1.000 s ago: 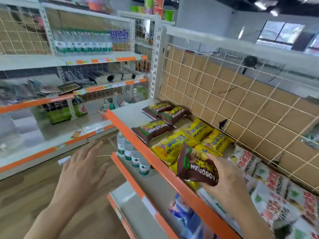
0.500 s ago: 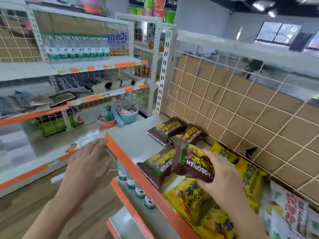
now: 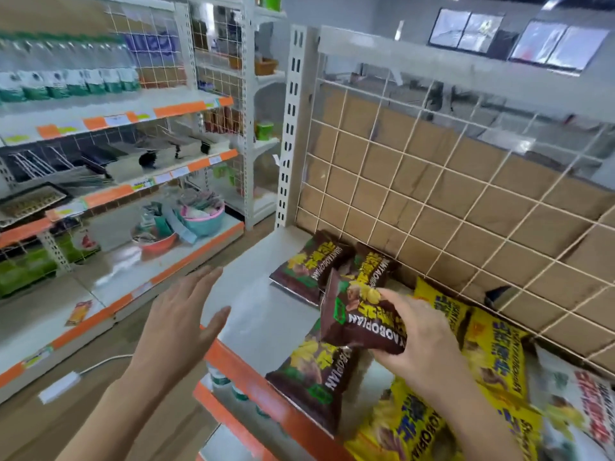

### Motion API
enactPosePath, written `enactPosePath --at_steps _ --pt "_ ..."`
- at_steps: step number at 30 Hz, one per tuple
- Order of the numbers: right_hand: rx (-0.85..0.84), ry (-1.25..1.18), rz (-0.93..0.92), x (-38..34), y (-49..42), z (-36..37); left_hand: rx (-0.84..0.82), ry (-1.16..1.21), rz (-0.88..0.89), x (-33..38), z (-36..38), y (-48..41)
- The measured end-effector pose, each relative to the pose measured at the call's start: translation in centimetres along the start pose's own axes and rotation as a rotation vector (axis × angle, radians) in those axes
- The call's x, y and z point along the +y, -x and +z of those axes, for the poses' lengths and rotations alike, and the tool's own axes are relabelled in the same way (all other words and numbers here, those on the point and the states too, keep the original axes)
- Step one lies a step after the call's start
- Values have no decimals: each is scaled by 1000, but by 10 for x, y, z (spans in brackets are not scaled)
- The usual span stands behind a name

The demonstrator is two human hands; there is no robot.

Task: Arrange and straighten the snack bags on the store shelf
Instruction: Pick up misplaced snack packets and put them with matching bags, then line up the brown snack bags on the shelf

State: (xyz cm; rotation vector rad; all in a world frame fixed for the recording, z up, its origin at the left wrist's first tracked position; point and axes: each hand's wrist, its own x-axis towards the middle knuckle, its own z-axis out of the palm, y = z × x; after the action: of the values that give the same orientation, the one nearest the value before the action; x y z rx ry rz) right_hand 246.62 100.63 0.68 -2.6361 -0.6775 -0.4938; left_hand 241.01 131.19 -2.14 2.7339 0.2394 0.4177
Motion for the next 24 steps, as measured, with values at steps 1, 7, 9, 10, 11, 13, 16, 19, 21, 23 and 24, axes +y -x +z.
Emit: enactPosePath --at_steps 1,7,9,10,11,13,16,19,21,23,24 --pt "14 -3 -1 -4 -4 5 -9 10 28 -7 1 -8" --pt "14 -12 -17 -31 -37 39 -25 46 213 -40 -2 -63" --pt "-28 -22 -10 -40 -50 51 -42 74 246 -50 -1 -82" --pt "-59 -25 -12 -44 -55 57 -42 87 267 -55 0 -90" --pt "-95 -25 -26 -48 -60 64 -42 90 290 -58 0 -96" --pt "-163 -13 -71 -57 -66 77 -50 92 345 -62 1 -105" --pt "-258 27 -106 -70 -69 93 -80 111 402 -68 6 -110" --pt "-330 15 -75 -74 -68 101 -104 160 424 -72 10 -113" --pt "-363 -16 -53 -75 -69 101 -115 173 453 -72 12 -112" --pt "-402 -67 -61 -80 -70 101 -127 181 481 -72 15 -110" --pt "-412 -86 -68 -83 -70 101 -138 187 489 -71 16 -109"
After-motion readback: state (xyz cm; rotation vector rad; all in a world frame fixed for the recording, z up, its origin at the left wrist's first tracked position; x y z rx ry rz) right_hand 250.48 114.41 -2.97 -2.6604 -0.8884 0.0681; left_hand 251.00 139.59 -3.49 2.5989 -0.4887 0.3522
